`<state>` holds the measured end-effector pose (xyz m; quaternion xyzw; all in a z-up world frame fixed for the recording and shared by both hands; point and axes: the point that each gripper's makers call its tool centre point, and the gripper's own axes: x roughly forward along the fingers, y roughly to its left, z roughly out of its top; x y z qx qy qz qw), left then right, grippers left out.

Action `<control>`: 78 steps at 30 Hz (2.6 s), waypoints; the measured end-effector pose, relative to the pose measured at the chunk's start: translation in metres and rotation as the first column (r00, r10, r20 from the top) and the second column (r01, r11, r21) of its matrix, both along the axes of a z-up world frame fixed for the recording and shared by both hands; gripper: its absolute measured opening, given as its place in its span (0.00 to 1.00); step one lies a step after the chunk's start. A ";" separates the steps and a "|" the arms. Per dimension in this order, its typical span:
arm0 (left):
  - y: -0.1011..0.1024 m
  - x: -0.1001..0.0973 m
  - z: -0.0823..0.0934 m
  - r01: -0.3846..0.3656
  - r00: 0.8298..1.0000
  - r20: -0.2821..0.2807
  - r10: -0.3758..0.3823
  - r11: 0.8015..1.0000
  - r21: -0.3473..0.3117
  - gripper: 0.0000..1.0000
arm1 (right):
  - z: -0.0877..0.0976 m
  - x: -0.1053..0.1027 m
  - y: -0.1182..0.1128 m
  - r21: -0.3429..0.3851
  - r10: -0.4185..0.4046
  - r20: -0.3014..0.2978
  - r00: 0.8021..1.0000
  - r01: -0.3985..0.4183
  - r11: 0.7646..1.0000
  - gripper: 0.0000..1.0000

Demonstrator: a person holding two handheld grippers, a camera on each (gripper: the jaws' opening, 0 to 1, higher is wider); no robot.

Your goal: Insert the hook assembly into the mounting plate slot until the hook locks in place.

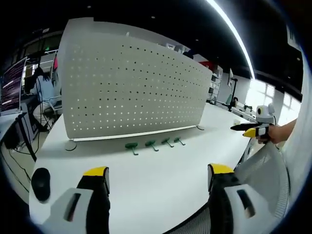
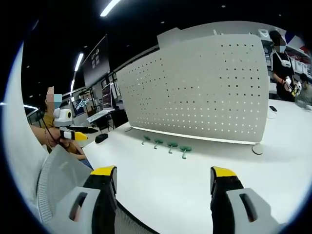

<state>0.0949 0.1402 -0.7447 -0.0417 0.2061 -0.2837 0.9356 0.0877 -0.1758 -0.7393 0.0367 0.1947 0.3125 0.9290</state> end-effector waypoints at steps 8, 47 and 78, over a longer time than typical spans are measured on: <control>-0.001 0.000 -0.003 0.002 1.000 -0.007 -0.002 1.000 -0.002 0.84 | 0.000 -0.002 0.000 -0.004 0.004 -0.006 1.000 -0.004 1.000 0.74; -0.008 0.008 -0.007 0.066 0.998 -0.026 -0.065 0.997 0.042 0.82 | -0.003 -0.002 -0.003 -0.006 -0.013 -0.010 1.000 0.013 1.000 0.74; -0.024 0.060 -0.023 0.286 0.956 -0.118 -0.270 0.947 0.146 0.81 | -0.007 -0.002 -0.002 -0.023 0.000 -0.039 0.999 -0.001 1.000 0.70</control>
